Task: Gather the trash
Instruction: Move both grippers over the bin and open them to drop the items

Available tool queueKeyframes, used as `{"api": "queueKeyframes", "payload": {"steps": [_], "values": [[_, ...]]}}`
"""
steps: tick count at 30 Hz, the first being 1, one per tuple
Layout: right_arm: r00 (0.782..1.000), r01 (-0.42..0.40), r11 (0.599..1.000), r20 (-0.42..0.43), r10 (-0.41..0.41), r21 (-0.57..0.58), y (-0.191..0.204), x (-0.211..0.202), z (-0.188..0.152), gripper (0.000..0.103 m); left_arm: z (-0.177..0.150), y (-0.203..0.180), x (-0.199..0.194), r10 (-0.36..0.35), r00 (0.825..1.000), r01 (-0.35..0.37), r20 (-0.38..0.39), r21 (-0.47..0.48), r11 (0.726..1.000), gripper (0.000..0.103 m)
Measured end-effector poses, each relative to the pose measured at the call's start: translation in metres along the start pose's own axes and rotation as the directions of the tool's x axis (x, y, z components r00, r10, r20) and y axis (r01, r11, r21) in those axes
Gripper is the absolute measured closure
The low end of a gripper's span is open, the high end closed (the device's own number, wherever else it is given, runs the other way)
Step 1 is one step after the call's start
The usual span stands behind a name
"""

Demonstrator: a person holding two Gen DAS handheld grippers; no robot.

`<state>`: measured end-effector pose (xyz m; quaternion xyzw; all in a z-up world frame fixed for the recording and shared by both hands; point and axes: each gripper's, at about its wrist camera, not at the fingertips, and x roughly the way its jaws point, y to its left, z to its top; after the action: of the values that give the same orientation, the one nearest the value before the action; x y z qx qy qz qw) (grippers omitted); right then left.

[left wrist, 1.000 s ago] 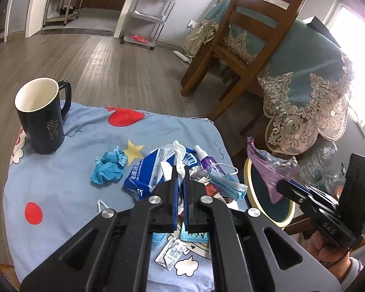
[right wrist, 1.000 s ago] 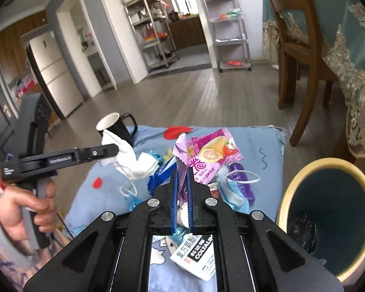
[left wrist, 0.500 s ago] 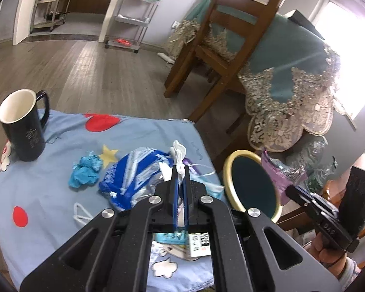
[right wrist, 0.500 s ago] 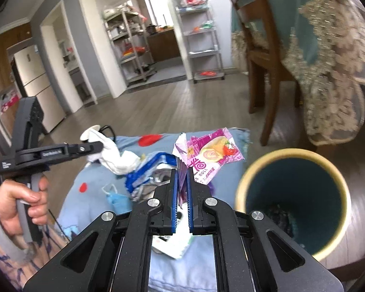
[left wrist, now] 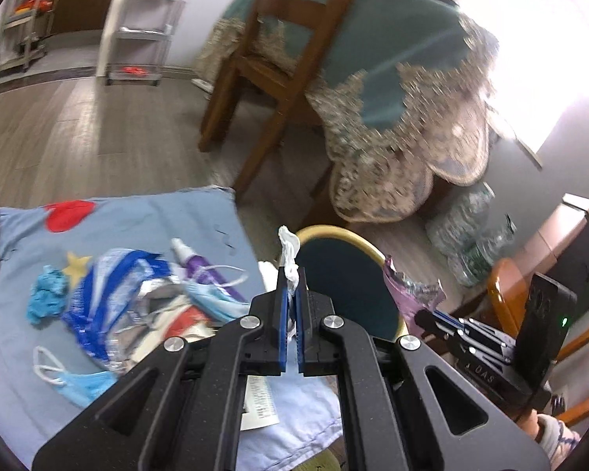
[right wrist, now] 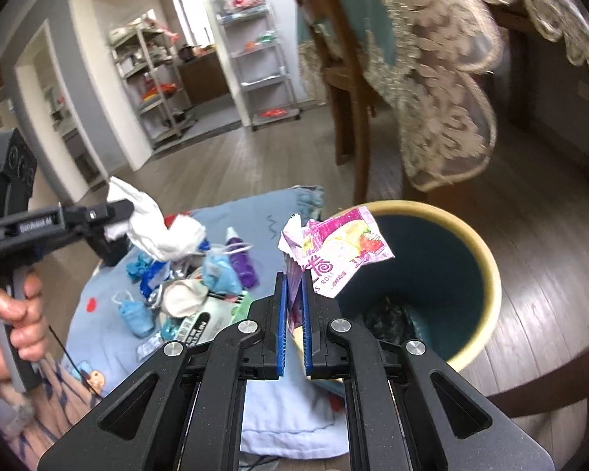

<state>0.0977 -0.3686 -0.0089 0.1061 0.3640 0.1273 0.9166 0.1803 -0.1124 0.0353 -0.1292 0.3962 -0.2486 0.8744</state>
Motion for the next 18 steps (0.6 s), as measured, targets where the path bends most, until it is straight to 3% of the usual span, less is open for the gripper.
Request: {"api": "queueKeyframes", "payload": {"steps": [10, 18], "values": [[0.998, 0.061, 0.995, -0.027, -0.059, 0.084, -0.04, -0.001, -0.009, 0.095, 0.003, -0.052, 0.057, -0.075, 0.995, 0.078, -0.068, 0.052, 0.996, 0.101], [0.993, 0.08, 0.988, -0.092, -0.068, 0.136, -0.06, 0.015, -0.015, 0.095, -0.005, -0.077, 0.102, -0.067, 0.988, 0.081, -0.141, 0.094, 0.992, 0.101]]}}
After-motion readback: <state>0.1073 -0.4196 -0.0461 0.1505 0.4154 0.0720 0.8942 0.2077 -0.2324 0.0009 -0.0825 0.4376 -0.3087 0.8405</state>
